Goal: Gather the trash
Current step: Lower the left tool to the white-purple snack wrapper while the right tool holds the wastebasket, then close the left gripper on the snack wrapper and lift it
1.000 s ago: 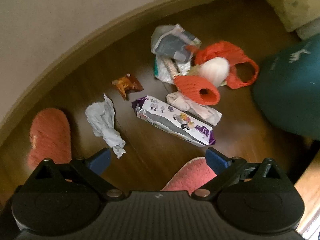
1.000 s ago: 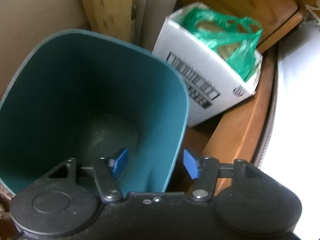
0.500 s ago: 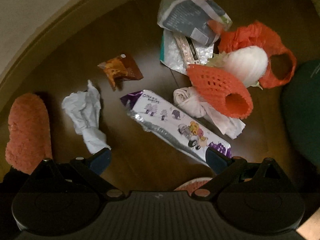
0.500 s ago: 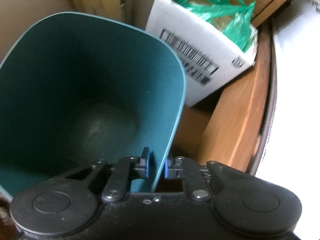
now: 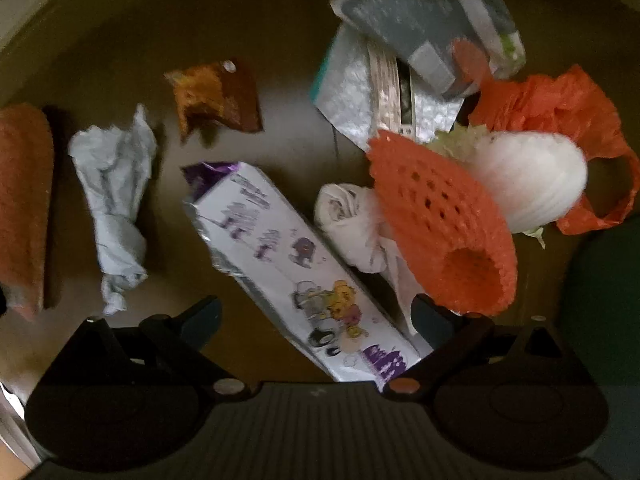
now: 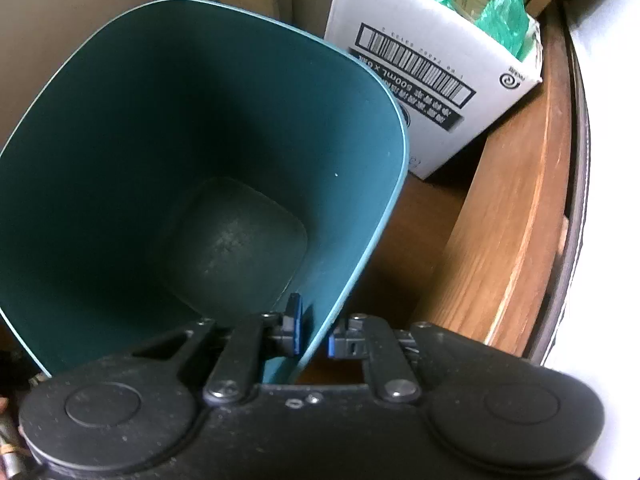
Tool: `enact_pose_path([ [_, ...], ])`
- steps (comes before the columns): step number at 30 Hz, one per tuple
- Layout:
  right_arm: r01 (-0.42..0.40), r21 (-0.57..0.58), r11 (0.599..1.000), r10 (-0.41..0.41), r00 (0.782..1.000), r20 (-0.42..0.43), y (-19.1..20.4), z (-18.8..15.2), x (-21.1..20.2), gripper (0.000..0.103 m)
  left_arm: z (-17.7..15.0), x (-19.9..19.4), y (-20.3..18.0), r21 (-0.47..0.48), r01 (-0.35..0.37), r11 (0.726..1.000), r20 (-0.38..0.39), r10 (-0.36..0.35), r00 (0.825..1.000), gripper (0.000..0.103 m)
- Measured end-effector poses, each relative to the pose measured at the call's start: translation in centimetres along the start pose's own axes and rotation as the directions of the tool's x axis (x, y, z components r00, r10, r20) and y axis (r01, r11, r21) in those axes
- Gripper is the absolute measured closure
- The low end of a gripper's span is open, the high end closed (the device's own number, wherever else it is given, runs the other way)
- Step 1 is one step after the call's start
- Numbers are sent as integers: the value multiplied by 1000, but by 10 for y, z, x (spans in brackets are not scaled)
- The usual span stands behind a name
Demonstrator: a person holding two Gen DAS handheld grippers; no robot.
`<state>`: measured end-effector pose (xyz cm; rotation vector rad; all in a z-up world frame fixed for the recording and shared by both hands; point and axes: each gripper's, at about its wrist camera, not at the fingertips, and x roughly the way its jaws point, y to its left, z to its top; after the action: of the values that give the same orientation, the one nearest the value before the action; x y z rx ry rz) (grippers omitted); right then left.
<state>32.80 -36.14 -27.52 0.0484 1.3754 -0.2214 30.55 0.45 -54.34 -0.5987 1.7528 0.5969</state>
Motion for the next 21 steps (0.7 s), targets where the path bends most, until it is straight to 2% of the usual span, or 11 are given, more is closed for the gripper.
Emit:
enact_pose_path([
  [8, -17, -9, 1000, 17, 1000, 2, -4, 7, 4, 92, -5, 20, 11, 24, -53, 998, -16, 53, 998, 4],
  [10, -24, -4, 1000, 24, 1000, 2, -7, 8, 5, 92, -1, 23, 20, 20, -60, 998, -19, 60, 998, 22],
  [11, -23, -6, 1000, 23, 1000, 2, -7, 8, 5, 92, 2, 22, 25, 16, -63, 998, -22, 63, 998, 27],
  [12, -19, -8, 1000, 19, 1000, 3, -7, 9, 5, 92, 4, 22, 29, 19, -67, 998, -23, 68, 997, 42],
  [13, -19, -10, 1000, 19, 1000, 5, -10, 6, 5, 92, 6, 22, 32, 31, -73, 997, -25, 74, 997, 49],
  [15, -12, -16, 1000, 12, 1000, 13, -6, 4, 4, 92, 6, 20, 38, 46, -76, 996, -30, 77, 997, 54],
  [21, -11, -26, 1000, 12, 999, 36, 1, 2, 0, 92, -3, 2, 54, 132, -41, 990, 4, 41, 999, 60],
])
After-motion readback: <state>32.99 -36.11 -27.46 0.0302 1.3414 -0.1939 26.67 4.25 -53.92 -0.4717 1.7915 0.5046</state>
